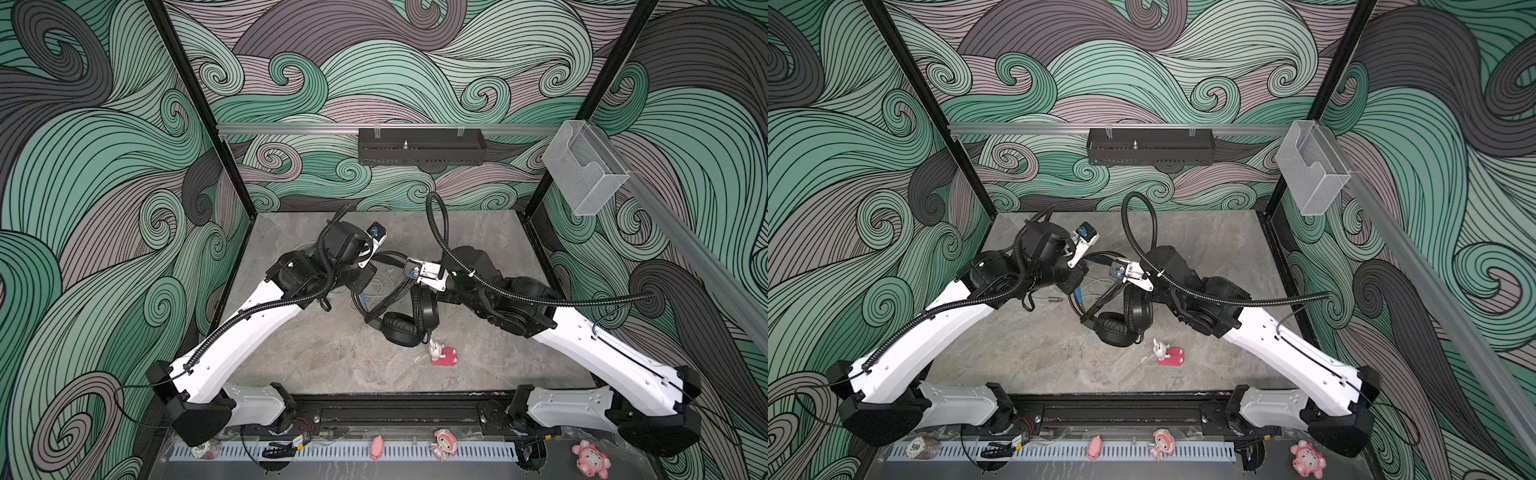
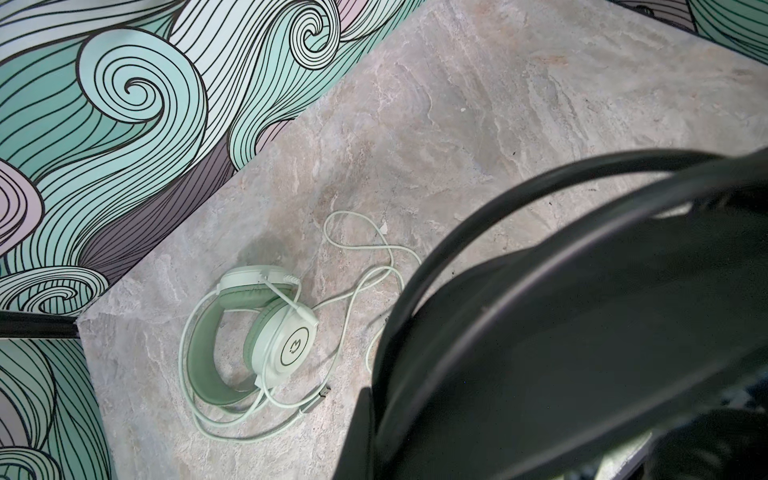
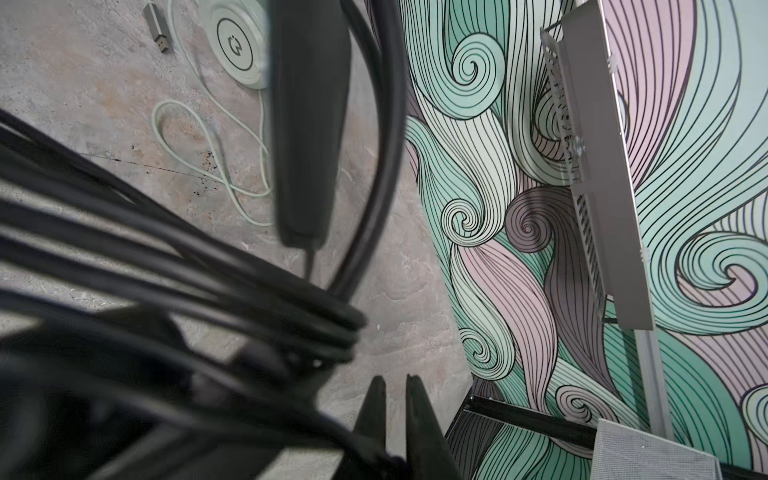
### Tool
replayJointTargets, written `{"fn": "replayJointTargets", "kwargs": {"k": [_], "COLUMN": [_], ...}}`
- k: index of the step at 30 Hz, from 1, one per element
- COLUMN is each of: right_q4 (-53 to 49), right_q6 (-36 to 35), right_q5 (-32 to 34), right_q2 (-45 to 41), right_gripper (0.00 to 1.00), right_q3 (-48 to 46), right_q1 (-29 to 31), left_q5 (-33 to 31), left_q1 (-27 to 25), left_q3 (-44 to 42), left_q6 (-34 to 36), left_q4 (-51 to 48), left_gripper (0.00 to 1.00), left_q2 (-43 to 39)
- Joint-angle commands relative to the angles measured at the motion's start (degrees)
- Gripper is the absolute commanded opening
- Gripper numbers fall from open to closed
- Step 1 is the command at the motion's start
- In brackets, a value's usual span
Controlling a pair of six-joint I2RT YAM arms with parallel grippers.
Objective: Wrap the headphones
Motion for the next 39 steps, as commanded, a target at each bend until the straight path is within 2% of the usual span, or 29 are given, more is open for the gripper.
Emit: {"fn": "replayJointTargets", "kwargs": {"k": [1, 11, 16, 22, 26, 28, 32, 36, 39], "right_q4": [-0.15, 0.32, 1.47, 2.96, 2.96, 2.68, 0.31, -3.45, -5.49], "right_q6": [3.67, 7.43, 11.24, 15.15, 17.22, 19.20, 24.76, 31.94, 33.82], "right_q5": [0.08, -4.74, -9.02, -12.05, -11.83, -10.95, -8.63, -9.42, -8.87], "right_q2": [-1.72, -2.13, -2.87, -3.75, -3.39, -3.15, -2.61, -2.61, -3.11], "right_gripper": [0.14, 0.17, 0.22, 0.34, 0.39, 0.45, 0.55, 0.65, 0.74], "right_q3": [-0.84, -4.08, -7.69, -10.91, -11.71, -11.64, -9.62, -6.22, -4.04], "right_q1": [-1.98, -5.53, -9.35, -12.18, -13.06, -13.83, -15.96, -20.62, -22.46], "left_q5": [1.73, 2.27, 1.93, 2.76, 2.88, 2.79, 2.72, 2.89, 2.95], "left_q1": [-0.28, -0.28, -0.28, -0.28, -0.20, -0.18, 0.05, 0.51, 1.41], "left_q3": [2.15, 3.77, 5.80, 6.64, 7.47, 8.52, 11.03, 13.77, 16.46], "left_q6": [0.61, 0.27, -0.48, -1.38, -2.21, -2.82, -4.38, -6.26, -8.41], "left_q4": [-2.07, -2.98, -4.68, -5.60, -6.19, -7.04, -8.77, -9.72, -9.84], "left_gripper": [0.00, 0.00, 0.00, 0.00, 0.00, 0.00, 0.00, 0.00, 0.00], "left_q2": [-0.61, 1.64, 4.04, 6.22, 8.62, 9.83, 12.65, 16.33, 19.93]}}
